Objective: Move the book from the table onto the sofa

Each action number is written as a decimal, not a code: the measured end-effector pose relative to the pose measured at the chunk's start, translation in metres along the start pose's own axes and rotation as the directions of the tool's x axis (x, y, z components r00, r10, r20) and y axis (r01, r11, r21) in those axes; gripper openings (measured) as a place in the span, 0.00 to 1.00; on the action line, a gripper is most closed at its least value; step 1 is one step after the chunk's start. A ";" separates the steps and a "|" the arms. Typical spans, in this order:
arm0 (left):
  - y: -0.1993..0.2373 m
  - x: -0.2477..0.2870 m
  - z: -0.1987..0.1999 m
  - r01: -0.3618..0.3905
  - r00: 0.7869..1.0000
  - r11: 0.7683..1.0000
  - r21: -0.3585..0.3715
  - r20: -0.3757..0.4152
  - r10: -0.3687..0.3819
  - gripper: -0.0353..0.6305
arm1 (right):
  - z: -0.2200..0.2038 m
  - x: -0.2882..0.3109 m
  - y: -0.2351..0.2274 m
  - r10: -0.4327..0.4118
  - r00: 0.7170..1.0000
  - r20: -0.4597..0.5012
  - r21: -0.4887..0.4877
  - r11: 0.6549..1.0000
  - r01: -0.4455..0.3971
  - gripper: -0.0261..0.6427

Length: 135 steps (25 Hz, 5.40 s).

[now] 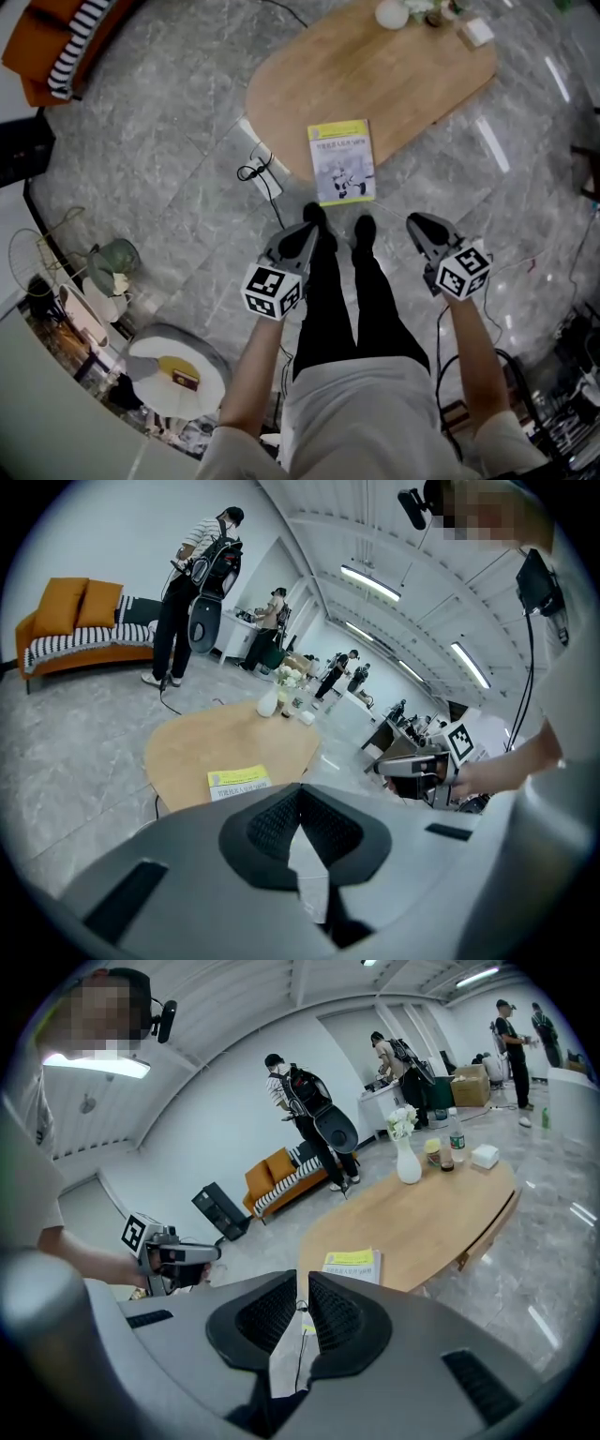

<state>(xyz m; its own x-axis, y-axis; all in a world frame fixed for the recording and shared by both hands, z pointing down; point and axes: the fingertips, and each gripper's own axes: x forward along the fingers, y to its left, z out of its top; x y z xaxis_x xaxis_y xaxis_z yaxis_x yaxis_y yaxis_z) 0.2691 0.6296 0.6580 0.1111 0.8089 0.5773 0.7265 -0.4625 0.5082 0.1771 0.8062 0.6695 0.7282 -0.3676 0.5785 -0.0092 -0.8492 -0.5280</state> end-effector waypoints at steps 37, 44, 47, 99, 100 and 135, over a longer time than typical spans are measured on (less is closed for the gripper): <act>0.128 0.145 -0.167 -0.102 0.976 0.978 -0.179 -0.209 0.064 0.22 | -0.139 0.157 -0.117 0.080 0.975 -0.208 0.067 0.995 -0.067 0.27; 0.146 0.162 -0.196 -0.142 0.965 0.958 -0.248 -0.250 0.078 0.28 | -0.163 0.180 -0.135 0.093 0.962 -0.257 0.126 0.990 -0.062 0.33; 0.146 0.168 -0.201 -0.118 0.967 0.952 -0.283 -0.250 0.045 0.32 | -0.172 0.188 -0.138 0.105 0.954 -0.279 0.149 0.987 -0.065 0.36; 0.094 0.203 -0.189 0.296 0.917 0.880 -0.371 -0.148 -0.371 0.25 | -0.171 0.217 -0.089 0.467 0.825 -0.318 0.304 0.875 -0.378 0.23; 0.088 0.199 -0.188 0.296 0.919 0.884 -0.362 -0.143 -0.367 0.25 | -0.169 0.211 -0.086 0.463 0.826 -0.321 0.287 0.879 -0.381 0.23; -0.137 -0.089 -0.006 0.199 0.971 0.929 -0.313 0.189 -0.145 0.24 | 0.012 -0.033 0.171 0.560 0.686 -0.465 0.010 0.778 -0.629 0.23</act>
<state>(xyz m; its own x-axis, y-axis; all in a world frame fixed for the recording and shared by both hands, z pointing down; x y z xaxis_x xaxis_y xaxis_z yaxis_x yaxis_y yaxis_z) 0.1552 0.6190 0.5412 0.1308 0.9211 0.3667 0.4843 -0.3821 0.7871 0.1599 0.6775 0.5523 0.1750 -0.9039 0.3904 -0.4583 -0.4257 -0.7802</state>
